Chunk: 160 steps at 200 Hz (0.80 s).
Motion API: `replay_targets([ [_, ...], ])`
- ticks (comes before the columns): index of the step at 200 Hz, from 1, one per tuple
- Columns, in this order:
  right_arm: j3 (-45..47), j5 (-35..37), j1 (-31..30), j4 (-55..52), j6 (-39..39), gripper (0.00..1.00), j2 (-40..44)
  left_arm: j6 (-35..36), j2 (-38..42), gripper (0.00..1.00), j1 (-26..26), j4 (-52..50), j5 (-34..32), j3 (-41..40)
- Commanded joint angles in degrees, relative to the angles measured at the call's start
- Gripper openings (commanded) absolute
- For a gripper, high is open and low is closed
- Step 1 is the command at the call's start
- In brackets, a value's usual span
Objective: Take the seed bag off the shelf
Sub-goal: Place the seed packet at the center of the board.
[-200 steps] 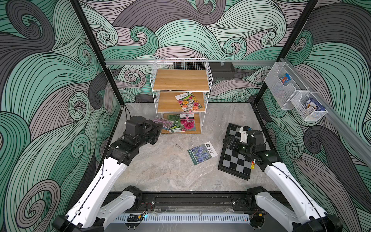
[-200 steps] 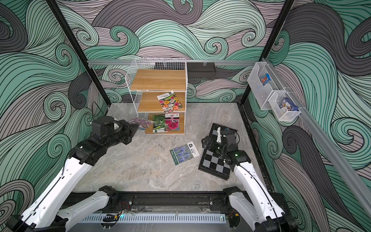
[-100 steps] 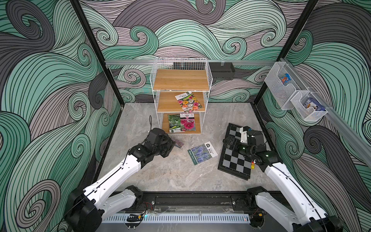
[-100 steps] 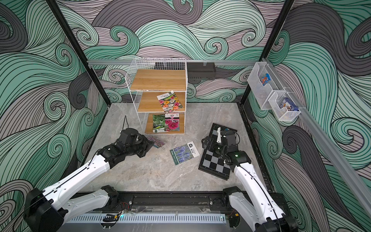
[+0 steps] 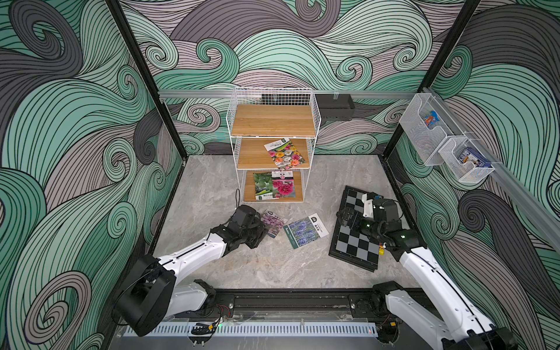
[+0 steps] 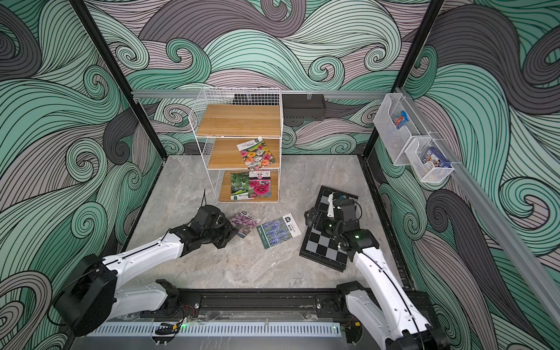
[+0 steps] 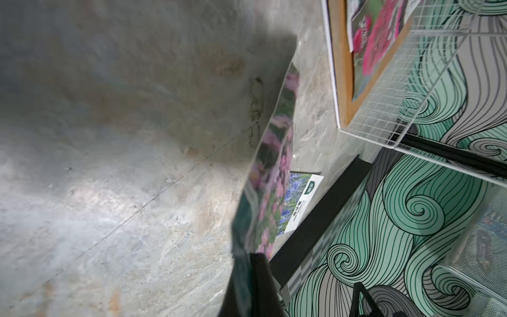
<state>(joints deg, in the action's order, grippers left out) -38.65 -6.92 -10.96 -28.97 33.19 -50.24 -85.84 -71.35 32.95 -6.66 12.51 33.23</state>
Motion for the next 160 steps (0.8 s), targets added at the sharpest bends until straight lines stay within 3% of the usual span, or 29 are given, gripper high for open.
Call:
replay_targets([
  [1,0.7,1.0,-0.3,-0.3,-0.6,0.99,-0.1,0.7,0.2,0.3,0.4,-11.0,2.4,3.7],
  [18,0.6,1.3,-0.3,-0.2,-0.6,0.99,-0.6,1.5,2.4,0.57,0.6,-21.4,0.9,6.3],
  [36,0.3,1.6,-0.2,0.0,-0.7,0.99,-1.4,2.6,4.7,0.78,0.5,-29.6,-0.2,8.2],
  [81,-0.3,1.6,-0.1,1.5,-0.7,0.99,-3.3,5.6,7.2,0.81,0.5,-28.3,-4.4,17.4],
  [118,-0.6,1.2,-0.3,1.9,-0.3,0.99,-4.1,10.3,-1.5,0.88,0.5,-20.4,-10.4,33.1],
  [160,-0.5,1.0,-0.3,1.8,0.2,0.99,-3.0,7.6,-10.6,0.93,0.4,-4.3,-15.8,38.4],
])
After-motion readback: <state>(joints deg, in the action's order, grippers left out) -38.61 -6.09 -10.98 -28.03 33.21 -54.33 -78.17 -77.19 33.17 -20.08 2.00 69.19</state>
